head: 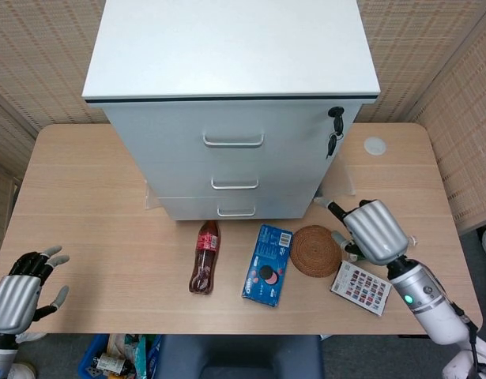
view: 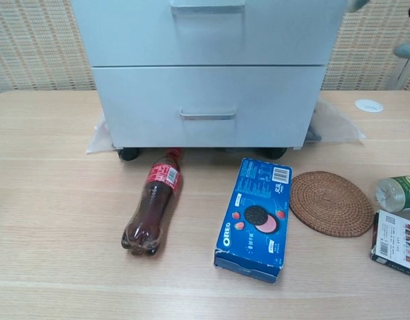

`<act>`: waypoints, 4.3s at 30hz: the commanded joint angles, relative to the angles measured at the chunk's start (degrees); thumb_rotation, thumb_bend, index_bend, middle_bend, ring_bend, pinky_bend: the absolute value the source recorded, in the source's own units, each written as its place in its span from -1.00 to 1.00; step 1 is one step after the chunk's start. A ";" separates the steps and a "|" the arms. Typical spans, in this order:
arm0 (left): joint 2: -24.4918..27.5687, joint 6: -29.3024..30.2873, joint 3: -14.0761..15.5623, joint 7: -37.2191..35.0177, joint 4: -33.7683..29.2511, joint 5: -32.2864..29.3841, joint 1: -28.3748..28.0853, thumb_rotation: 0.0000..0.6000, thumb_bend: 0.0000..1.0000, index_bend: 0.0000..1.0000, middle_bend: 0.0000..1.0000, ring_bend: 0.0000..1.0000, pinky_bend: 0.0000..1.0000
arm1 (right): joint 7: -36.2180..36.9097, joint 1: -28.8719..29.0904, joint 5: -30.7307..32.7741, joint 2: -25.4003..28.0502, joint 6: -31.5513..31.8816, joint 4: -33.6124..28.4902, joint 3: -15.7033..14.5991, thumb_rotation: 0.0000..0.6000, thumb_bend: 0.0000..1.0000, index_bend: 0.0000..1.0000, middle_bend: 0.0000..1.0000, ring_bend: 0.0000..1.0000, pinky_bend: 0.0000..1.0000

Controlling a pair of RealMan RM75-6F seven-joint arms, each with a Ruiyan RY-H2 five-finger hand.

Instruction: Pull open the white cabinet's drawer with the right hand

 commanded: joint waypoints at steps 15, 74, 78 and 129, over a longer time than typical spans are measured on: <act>0.16 -0.62 0.08 0.88 -0.45 0.27 -0.37 1.00 -0.33 -0.47 -0.63 -0.59 -0.67 | -14.78 15.49 18.17 -1.49 -11.12 -6.61 5.94 1.00 -0.18 -0.56 0.84 0.96 0.56; -0.56 -1.74 0.00 -1.52 2.10 -1.36 -0.59 1.00 -0.33 -0.47 -0.63 -0.59 -0.67 | -30.52 28.68 29.41 -10.47 -1.22 -5.73 -1.71 1.00 -0.18 -0.56 0.84 0.96 0.56; -0.49 -2.10 0.07 -1.38 1.93 -1.56 -0.67 1.00 -0.33 -0.47 -0.63 -0.59 -0.67 | -31.26 28.28 28.74 -10.13 -0.46 -6.98 -2.41 1.00 -0.18 -0.56 0.84 0.96 0.56; -0.03 -3.85 0.63 -1.40 1.47 -2.43 -1.05 1.00 -0.33 -0.48 -0.69 -0.60 -0.69 | -40.83 22.14 15.90 -7.95 4.78 -21.23 -9.83 1.00 -0.18 -0.56 0.84 0.98 0.56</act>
